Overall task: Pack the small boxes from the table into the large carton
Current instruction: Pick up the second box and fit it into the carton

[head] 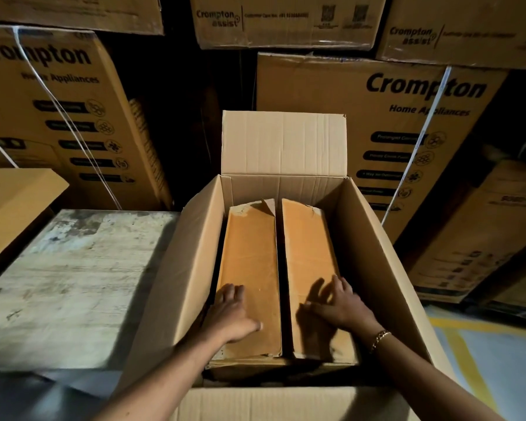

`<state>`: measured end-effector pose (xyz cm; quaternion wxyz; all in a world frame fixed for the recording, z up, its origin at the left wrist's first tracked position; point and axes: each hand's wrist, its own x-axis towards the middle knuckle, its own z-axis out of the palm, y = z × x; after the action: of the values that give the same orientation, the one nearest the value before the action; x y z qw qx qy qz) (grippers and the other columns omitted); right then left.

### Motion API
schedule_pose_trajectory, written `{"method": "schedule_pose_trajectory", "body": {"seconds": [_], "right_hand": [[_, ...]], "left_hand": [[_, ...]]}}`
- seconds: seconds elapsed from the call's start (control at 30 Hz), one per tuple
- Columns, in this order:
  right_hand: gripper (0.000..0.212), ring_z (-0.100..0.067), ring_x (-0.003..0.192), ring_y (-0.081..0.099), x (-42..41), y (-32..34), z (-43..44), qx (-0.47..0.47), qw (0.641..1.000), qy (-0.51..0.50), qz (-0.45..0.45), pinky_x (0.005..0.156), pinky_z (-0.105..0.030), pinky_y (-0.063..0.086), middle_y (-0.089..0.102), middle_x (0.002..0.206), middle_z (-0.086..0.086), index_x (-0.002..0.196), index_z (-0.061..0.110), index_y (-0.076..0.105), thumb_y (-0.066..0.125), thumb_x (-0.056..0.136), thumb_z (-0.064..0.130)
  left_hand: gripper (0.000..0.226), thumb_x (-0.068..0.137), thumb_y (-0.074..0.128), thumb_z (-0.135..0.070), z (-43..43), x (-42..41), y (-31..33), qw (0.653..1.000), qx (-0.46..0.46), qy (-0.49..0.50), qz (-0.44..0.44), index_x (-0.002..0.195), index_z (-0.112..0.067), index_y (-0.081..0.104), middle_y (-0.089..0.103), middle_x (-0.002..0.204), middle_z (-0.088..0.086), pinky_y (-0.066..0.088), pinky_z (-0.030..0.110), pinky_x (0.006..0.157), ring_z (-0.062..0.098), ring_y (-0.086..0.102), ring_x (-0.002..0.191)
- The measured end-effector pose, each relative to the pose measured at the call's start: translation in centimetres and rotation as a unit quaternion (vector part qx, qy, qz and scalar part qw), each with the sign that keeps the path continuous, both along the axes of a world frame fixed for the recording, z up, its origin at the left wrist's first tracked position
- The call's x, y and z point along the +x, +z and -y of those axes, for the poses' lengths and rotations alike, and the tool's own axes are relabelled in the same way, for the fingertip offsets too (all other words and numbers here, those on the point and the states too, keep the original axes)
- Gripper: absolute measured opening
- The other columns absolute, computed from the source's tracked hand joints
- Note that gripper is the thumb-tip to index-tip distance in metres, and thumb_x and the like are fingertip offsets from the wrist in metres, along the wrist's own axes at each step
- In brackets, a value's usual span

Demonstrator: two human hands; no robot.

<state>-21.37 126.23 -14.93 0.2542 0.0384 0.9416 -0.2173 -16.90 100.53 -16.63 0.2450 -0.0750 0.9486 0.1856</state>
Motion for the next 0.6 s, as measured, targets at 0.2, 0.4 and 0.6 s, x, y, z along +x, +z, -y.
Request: {"method": "schedule_pose_trajectory", "body": {"seconds": [0.2, 0.4, 0.6], "right_hand": [[0.096, -0.035, 0.153, 0.014, -0.4, 2.2, 5.8, 0.047, 0.989, 0.091, -0.105, 0.116, -0.056, 0.031, -0.003, 0.169, 0.000, 0.161, 0.027, 0.003, 0.051, 0.089, 0.069], [0.059, -0.041, 0.135, 0.038, 0.5, 0.0, 7.0, 0.094, 0.983, 0.138, -0.074, 0.101, -0.055, 0.046, 0.033, 0.154, -0.010, 0.146, 0.025, 0.029, 0.042, 0.093, 0.045], [0.077, -0.032, 0.106, 0.065, 0.4, 5.1, 5.6, 0.130, 0.959, 0.168, -0.189, 0.080, -0.041, 0.053, 0.061, 0.130, -0.009, 0.159, 0.024, 0.014, 0.051, 0.095, 0.042]], "left_hand": [[0.095, 0.090, 0.056, -0.040, -4.4, -1.9, 0.1, 1.000, -0.028, -0.008, -0.004, 0.159, -0.021, -0.007, -0.021, 0.165, 0.010, 0.005, 0.064, 0.119, 0.037, -0.016, 0.151], [0.095, 0.091, 0.055, -0.043, -5.8, -1.6, -0.1, 0.997, -0.082, -0.008, 0.004, 0.158, -0.019, -0.008, -0.020, 0.164, 0.015, 0.009, 0.065, 0.118, 0.044, -0.013, 0.150], [0.087, 0.091, 0.057, -0.049, -1.5, -1.6, 6.4, 0.997, 0.019, 0.028, -0.063, 0.159, -0.025, 0.007, 0.038, 0.155, 0.012, 0.045, 0.042, 0.103, 0.031, 0.048, 0.133]]}}
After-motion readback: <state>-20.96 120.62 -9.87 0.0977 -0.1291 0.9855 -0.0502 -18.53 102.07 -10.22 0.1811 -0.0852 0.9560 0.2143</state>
